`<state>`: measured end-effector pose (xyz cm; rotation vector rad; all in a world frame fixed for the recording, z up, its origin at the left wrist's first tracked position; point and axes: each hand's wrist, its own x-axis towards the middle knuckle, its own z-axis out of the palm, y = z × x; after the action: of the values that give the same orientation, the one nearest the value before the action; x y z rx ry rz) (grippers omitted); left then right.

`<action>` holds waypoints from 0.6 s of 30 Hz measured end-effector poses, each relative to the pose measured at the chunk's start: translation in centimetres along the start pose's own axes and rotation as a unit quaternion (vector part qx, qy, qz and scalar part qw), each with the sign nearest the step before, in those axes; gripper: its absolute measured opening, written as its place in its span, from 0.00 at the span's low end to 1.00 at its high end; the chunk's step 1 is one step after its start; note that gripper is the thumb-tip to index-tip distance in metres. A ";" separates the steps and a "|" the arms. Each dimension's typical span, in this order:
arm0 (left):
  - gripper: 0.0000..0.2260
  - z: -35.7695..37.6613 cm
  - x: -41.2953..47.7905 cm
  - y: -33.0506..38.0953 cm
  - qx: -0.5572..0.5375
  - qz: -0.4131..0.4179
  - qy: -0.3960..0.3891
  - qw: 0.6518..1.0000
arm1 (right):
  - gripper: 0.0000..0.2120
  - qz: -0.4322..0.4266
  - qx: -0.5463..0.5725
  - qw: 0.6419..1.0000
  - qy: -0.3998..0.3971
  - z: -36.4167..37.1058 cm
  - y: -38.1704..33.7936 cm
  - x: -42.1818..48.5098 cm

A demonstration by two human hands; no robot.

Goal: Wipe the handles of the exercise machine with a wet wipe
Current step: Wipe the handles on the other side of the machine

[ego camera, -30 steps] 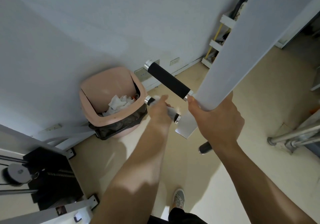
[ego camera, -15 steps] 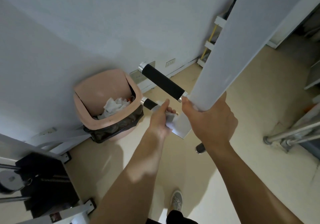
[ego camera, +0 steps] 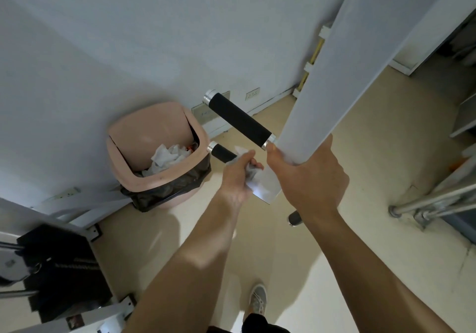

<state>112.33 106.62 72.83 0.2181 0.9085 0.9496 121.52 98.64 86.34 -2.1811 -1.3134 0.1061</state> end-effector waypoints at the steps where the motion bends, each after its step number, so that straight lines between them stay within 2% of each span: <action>1: 0.08 -0.4 0.4 0.8 -0.002 0.012 0.000 1.000 | 0.34 -0.003 -0.002 1.000 -0.003 0.0 0.0 0.1; 6: 0.09 -0.8 1.9 4.3 -0.070 0.042 0.132 0.988 | 0.31 0.014 -0.002 1.000 -0.015 0.0 -0.2 0.2; 8: 0.07 0.2 1.3 2.4 0.011 0.060 0.126 0.990 | 0.32 0.021 -0.003 1.000 -0.010 0.0 0.0 0.2; 11: 0.13 1.7 -0.9 -1.4 0.107 0.062 0.122 0.985 | 0.34 0.023 -0.010 1.000 0.002 0.1 0.1 0.4; 15: 0.10 0.8 -0.1 0.4 0.112 0.079 0.152 0.979 | 0.33 0.004 -0.004 1.000 -0.007 0.2 0.0 0.4; 18: 0.07 -0.8 2.3 3.2 0.035 0.068 0.198 0.977 | 0.32 0.007 -0.006 1.000 -0.013 0.1 -0.1 0.1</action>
<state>110.33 110.13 72.74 0.1534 1.3080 1.1106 121.48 98.79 86.37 -2.2060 -1.3153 0.1322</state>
